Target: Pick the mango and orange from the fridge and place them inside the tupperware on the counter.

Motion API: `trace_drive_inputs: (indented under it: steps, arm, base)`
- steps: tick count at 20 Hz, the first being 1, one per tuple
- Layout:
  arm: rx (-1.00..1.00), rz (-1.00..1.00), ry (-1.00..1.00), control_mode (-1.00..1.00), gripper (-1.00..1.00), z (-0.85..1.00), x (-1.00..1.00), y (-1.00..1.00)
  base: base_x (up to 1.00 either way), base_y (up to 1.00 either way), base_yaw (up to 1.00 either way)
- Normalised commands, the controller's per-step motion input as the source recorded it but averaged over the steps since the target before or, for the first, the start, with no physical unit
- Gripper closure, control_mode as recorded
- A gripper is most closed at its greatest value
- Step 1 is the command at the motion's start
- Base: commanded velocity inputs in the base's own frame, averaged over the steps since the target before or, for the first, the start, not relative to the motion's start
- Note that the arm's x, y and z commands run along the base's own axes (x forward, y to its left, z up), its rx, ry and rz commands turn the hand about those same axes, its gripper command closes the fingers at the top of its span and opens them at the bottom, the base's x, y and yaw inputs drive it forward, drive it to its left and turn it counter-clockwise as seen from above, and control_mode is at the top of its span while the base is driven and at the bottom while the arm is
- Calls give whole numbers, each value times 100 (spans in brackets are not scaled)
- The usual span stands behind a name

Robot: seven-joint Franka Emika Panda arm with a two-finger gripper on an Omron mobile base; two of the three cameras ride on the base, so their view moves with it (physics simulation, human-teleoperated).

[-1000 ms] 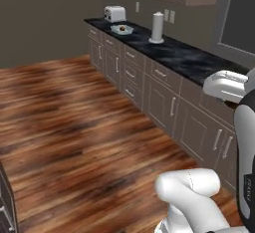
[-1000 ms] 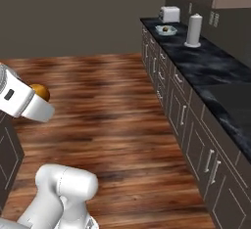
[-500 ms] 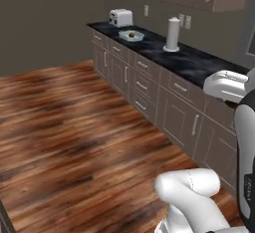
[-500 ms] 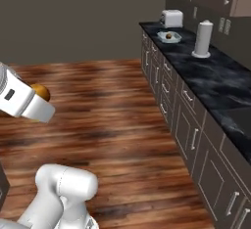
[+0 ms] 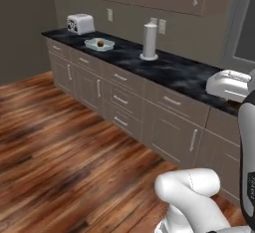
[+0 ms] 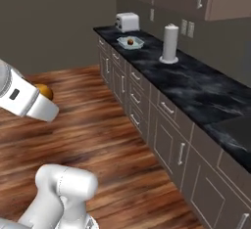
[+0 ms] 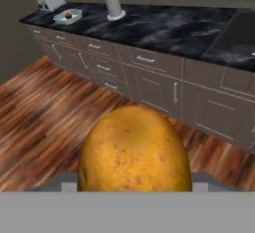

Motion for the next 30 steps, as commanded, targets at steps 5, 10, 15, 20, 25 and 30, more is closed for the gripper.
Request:
trace_drive_inputs:
  steps: [5,10,15,20,25,30]
  arm:
    - [0,0,0,100,100,0,0,0]
    - [0,0,0,100,100,0,0,0]
    - [0,0,0,100,100,0,0,0]
    - [0,0,0,100,100,0,0,0]
    - [0,0,0,100,100,0,0,0]
    - [0,0,0,100,100,0,0,0]
  base:
    - [100,44,-31]
    - [100,47,-15]
    - [100,40,-13]
    - [100,34,-13]
    - [100,33,-17]
    - [100,37,-20]
